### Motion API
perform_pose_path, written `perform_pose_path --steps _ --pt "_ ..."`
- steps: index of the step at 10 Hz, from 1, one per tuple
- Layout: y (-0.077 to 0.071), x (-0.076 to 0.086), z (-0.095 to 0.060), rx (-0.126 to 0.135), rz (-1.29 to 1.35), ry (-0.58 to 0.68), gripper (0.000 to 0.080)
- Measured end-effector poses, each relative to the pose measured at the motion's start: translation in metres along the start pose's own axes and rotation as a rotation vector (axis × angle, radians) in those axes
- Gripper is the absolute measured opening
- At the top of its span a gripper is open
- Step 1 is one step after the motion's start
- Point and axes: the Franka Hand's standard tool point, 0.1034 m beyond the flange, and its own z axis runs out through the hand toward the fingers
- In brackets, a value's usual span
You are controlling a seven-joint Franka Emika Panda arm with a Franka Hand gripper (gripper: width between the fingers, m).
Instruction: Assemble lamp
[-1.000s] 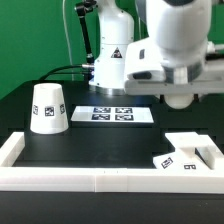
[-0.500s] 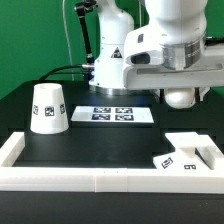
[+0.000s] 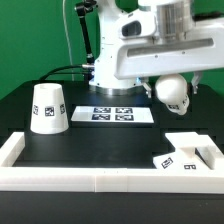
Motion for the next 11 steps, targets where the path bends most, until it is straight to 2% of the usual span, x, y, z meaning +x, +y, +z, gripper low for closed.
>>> perform_pose_path --steps 1,2,5,7,9,10,11 --pt "0.001 0.009 -0.011 -0.008 -0.017 0.114 0.0577" --pt "0.003 0.005 -0.006 -0.015 -0.016 0.175 0.0577" --pt "0.004 0.004 -0.003 -0.017 -0.018 0.182 0.0577" --pt "0.013 0.008 -0.004 -0.071 -0.196 0.226 0.0577" --pt "0.013 0.016 -0.009 -0.103 -0.317 0.26 0.0577" --pt "0.013 0.018 -0.01 -0.114 -0.36 0.267 0.0577" --pt "0.014 0.018 -0.009 -0.112 -0.348 0.264 0.0577"
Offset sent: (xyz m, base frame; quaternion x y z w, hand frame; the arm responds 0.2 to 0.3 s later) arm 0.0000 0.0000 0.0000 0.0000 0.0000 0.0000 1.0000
